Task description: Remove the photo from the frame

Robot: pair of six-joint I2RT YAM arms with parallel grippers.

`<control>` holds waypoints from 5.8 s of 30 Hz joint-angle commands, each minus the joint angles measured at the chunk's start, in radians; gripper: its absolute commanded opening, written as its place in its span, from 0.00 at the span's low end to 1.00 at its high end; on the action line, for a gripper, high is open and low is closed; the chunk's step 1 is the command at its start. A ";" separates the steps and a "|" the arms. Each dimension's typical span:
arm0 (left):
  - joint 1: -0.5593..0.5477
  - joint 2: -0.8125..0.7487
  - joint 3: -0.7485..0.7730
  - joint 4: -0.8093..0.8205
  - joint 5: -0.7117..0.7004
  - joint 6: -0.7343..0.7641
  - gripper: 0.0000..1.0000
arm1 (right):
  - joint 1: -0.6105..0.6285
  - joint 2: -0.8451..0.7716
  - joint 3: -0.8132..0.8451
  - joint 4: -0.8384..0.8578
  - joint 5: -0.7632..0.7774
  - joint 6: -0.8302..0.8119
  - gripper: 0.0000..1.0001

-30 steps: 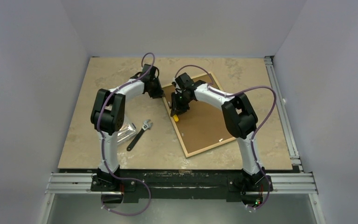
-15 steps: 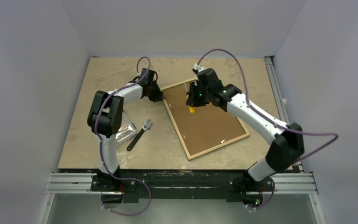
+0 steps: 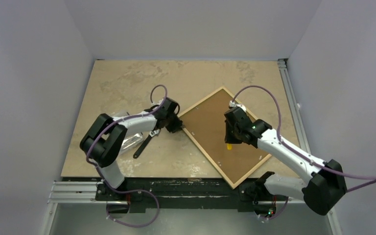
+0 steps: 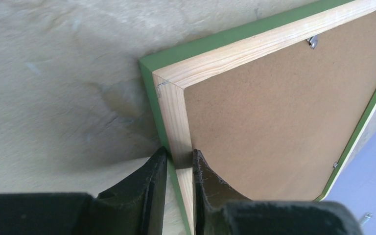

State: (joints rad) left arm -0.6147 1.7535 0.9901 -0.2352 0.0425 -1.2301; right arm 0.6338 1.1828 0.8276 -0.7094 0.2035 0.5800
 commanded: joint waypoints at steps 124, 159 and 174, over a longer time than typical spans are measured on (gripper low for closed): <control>0.105 -0.564 -0.160 -0.169 0.558 0.233 0.78 | 0.344 0.029 -0.157 0.714 -0.344 0.123 0.00; 0.211 -0.622 -0.224 -0.152 0.595 -0.011 0.00 | 0.394 -0.089 -0.239 0.926 -0.225 0.229 0.77; 0.332 -0.508 -0.224 -0.057 0.945 -0.288 0.00 | 0.587 -0.168 -0.324 0.989 0.392 -0.593 0.67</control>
State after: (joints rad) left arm -0.2882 1.2354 0.7425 -0.3496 0.8673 -1.4017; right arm 1.1553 1.0077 0.5358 0.2031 0.4232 0.2260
